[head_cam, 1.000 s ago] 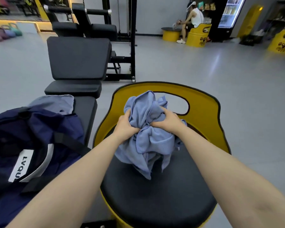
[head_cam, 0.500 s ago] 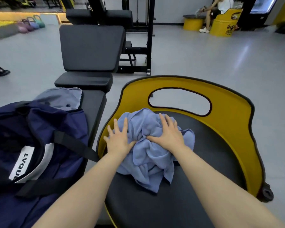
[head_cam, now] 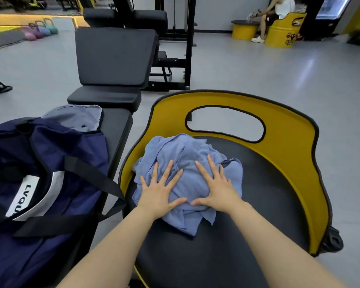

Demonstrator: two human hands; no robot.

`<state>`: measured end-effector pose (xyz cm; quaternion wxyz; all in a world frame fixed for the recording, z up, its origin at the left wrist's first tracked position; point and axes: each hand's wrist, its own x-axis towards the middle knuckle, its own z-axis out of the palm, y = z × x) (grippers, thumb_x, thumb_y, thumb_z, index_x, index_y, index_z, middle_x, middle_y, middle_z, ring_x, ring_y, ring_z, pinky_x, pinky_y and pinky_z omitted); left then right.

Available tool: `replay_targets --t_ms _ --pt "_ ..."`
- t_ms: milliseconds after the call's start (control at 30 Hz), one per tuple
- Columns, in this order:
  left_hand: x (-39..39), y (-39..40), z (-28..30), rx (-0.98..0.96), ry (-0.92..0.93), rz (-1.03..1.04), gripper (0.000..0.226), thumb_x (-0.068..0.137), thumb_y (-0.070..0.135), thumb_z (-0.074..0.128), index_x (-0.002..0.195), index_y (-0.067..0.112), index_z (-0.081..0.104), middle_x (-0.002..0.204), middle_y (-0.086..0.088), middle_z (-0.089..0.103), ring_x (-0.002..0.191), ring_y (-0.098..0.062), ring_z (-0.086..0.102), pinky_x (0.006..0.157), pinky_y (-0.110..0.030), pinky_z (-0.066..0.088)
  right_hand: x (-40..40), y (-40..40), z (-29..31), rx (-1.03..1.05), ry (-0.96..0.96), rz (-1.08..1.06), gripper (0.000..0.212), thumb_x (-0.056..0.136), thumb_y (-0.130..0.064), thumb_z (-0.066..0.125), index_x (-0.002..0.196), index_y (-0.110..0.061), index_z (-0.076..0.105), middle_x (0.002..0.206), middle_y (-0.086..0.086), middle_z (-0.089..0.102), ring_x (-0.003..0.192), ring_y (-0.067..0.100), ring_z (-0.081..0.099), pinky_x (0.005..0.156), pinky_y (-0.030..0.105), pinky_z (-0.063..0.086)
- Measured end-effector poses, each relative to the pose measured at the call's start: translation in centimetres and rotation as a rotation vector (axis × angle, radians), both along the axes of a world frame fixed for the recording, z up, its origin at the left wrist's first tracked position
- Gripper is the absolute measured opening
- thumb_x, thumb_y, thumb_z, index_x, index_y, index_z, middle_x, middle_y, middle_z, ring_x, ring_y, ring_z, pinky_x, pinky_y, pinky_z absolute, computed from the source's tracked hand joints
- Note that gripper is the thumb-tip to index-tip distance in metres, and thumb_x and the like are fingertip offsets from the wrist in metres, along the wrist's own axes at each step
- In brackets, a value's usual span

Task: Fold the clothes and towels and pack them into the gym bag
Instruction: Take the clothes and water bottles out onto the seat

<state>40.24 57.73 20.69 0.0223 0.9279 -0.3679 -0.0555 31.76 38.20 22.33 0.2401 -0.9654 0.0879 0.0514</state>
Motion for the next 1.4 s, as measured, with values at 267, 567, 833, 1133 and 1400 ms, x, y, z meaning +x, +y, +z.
replay_targets --t_ms 267,567,833,1133,1400 --pt "4.3 -3.1 -2.5 -0.022 -0.035 0.053 0.085 0.058 0.085 -0.007 0.128 0.049 -0.041 0.14 0.015 -0.049 0.135 -0.029 -0.035 0.107 -0.069 0.001 4.9 -1.6 -1.9 -0.078 -0.016 -0.061 0.114 0.074 -0.054 0.073 0.132 -0.058 -0.025 0.148 -0.019 -0.038 0.144 0.036 -0.018 0.105 0.072 0.017" --pt "9.8 -6.8 -2.8 -0.001 -0.081 0.096 0.084 0.071 0.079 0.013 0.131 0.046 -0.035 0.145 0.011 -0.043 0.141 -0.034 -0.027 0.107 -0.069 -0.001 10.9 -4.6 -2.4 -0.116 -0.021 -0.091 0.114 0.076 -0.05 0.074 0.14 -0.053 -0.021 0.149 -0.016 -0.038 0.145 0.035 -0.017 0.104 0.074 0.018" --pt "12.5 -8.5 -3.3 -0.052 -0.12 0.097 0.083 0.073 0.078 0.015 0.132 0.045 -0.033 0.142 0.013 -0.043 0.142 -0.032 -0.023 0.106 -0.07 0.0 13.8 -6.4 -2.6 -0.125 -0.049 -0.104 0.114 0.075 -0.048 0.075 0.142 -0.052 -0.018 0.151 -0.015 -0.036 0.145 0.034 -0.016 0.103 0.074 0.015" --pt "12.1 -8.6 -2.8 -0.039 -0.125 0.105 0.081 0.081 0.077 0.021 0.137 0.045 -0.029 0.15 0.01 -0.036 0.142 -0.031 -0.024 0.106 -0.07 0.0 13.0 -5.9 -2.5 -0.163 -0.076 -0.142 0.113 0.075 -0.049 0.074 0.143 -0.052 -0.016 0.152 -0.014 -0.033 0.146 0.033 -0.012 0.105 0.071 0.021" --pt "9.0 -6.8 0.7 0.01 -0.139 0.072 0.075 0.068 0.079 -0.009 0.131 0.048 -0.034 0.147 0.009 -0.039 0.143 -0.034 -0.02 0.109 -0.066 -0.001 8.6 -5.4 0.8 -0.255 -0.002 -0.124 0.104 0.083 -0.046 0.068 0.144 -0.051 -0.016 0.154 -0.012 -0.03 0.146 0.036 -0.011 0.103 0.071 0.022"
